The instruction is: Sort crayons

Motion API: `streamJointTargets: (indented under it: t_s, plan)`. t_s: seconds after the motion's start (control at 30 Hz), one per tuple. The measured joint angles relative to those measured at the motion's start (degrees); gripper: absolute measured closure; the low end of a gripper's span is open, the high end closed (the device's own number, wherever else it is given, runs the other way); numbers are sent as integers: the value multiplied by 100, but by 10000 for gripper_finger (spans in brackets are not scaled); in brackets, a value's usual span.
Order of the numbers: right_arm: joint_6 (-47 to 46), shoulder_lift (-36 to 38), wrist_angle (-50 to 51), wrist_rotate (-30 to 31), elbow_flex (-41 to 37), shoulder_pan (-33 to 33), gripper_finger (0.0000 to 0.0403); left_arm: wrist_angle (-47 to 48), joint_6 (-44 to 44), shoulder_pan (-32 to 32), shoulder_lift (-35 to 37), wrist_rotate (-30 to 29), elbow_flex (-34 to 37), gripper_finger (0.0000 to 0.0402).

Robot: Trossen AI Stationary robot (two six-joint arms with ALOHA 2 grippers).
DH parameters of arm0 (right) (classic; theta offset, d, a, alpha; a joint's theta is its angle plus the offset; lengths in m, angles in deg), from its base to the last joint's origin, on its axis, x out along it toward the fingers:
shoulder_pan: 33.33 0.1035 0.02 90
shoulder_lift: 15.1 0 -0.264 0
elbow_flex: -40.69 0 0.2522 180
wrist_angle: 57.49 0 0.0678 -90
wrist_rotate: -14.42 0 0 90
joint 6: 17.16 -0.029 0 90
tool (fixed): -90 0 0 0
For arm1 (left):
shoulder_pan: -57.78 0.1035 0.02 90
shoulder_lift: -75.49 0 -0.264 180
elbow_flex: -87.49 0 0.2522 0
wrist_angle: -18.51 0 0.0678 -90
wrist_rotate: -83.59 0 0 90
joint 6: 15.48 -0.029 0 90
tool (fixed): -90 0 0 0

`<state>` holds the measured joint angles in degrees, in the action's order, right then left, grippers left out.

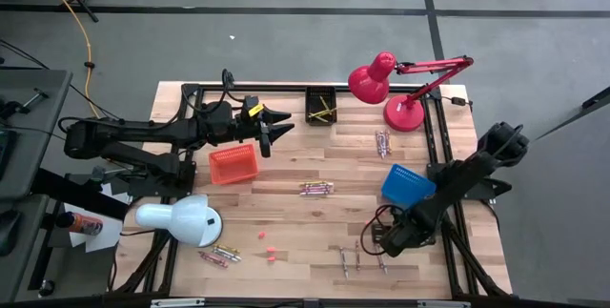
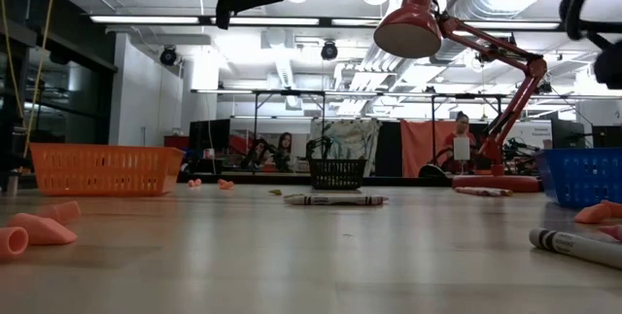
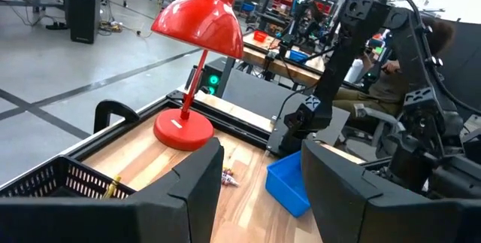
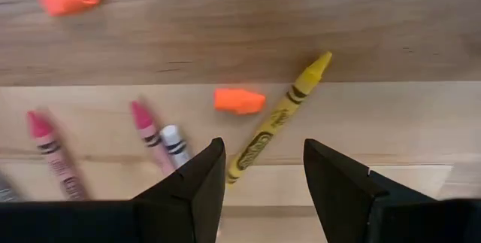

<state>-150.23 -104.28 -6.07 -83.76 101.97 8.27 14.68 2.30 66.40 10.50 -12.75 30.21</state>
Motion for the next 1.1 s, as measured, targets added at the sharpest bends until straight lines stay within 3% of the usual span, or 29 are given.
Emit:
streamJointTargets:
  t_s: [0.43,0.57,0.77,1.1]
  plan:
    - [4,-543,-14,-192,27,0,240,3,4,0,-2,0,-2,236]
    - [219,-551,55,-158,21,0,280,15,-2,0,-2,-2,-2,236]
    - [627,-558,210,-144,18,0,386,20,-88,0,-2,-2,-2,236]
    - [1688,-295,314,-162,-20,7,397,16,-94,0,-2,-4,-2,236]
